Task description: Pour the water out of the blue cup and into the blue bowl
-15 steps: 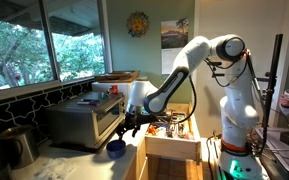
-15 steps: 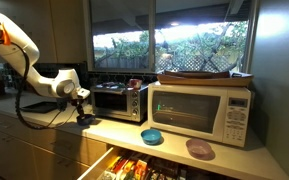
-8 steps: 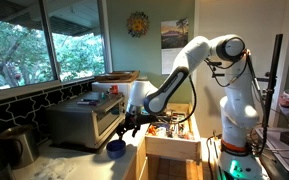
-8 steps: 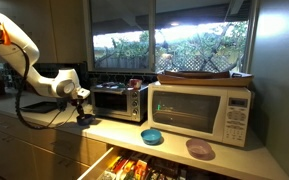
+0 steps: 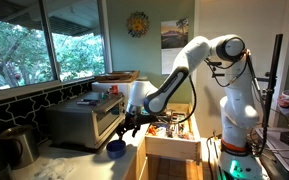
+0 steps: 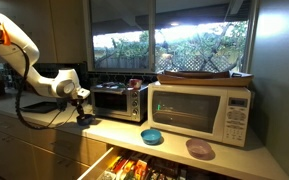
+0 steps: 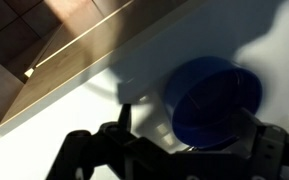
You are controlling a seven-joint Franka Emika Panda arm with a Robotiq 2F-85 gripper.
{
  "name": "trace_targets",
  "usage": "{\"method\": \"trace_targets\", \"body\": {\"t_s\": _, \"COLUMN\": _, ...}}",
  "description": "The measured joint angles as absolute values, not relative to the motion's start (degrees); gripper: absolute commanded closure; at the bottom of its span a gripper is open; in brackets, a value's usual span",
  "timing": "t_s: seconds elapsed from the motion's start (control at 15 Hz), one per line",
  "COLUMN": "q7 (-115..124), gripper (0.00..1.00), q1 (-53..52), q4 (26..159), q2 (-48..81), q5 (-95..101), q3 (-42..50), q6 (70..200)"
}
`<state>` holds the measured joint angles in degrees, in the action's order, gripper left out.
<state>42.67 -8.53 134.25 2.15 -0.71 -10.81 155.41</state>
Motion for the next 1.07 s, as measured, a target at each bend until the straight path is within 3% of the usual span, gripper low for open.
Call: {"method": "trace_targets", "body": {"t_s": 1.07, "q7": 43.56, "gripper": 0.00, "q1": -8.54, "q4": 133.54, "q2": 2.95, "q5": -0.40, "q3": -10.17, "q6": 155.44}}
